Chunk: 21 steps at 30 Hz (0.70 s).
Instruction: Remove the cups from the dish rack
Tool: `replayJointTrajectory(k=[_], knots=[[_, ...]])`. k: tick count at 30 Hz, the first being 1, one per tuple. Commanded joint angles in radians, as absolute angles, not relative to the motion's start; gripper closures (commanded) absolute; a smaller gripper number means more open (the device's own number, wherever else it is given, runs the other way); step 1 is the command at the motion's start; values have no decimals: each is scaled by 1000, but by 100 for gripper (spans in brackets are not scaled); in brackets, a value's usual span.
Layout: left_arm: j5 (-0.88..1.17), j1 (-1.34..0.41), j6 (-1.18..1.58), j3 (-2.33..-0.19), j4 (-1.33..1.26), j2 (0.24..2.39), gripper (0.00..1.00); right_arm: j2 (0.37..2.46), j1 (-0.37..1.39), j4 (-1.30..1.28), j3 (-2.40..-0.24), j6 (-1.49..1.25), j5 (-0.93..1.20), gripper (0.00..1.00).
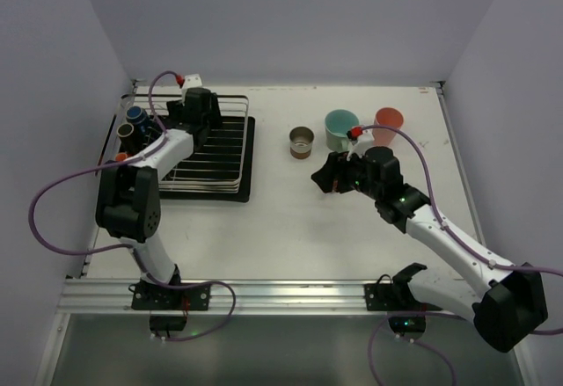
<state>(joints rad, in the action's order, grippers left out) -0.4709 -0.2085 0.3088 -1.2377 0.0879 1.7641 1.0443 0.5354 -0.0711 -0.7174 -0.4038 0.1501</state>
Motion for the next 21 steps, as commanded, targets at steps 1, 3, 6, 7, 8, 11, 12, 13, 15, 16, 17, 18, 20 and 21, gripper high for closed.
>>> replayJointTrajectory(k=[1,3,6,7,8,11,12,13,15,16,17,18,20,21], knots=[[-476,-180,276,-1296,-37,1795,4,1028,542,-14,-718,-410,196,34],[-471,-173,273,-1298,-49,1809,4,1020,543,-12,-715,-408,205,34],[-457,-167,273,-1298,-61,1838,2,1006,543,-9,-715,-408,221,34],[-456,-166,276,-1299,-61,1853,2,1005,545,-9,-713,-407,224,34],[-448,-164,278,-1304,-63,1861,2,1002,543,-8,-712,-408,229,34],[-445,-163,272,-1313,-74,1884,2,997,545,-6,-712,-405,248,34],[-443,-161,267,-1315,-81,1888,1,997,545,-6,-710,-406,262,34],[-439,-160,265,-1319,-84,1897,1,997,543,-6,-709,-405,268,34],[-436,-158,259,-1324,-92,1905,1,1000,545,-6,-709,-406,276,34],[-440,-156,258,-1328,-91,1914,1,1000,546,-6,-709,-405,281,34],[-439,-156,255,-1330,-94,1919,1,1002,546,-6,-709,-405,284,34],[-442,-155,252,-1333,-98,1924,1,1002,548,-6,-709,-405,290,34],[-445,-153,244,-1336,-103,1937,0,1000,549,18,-706,-403,305,34],[-445,-153,241,-1336,-104,1942,0,1000,549,21,-706,-403,310,34]])
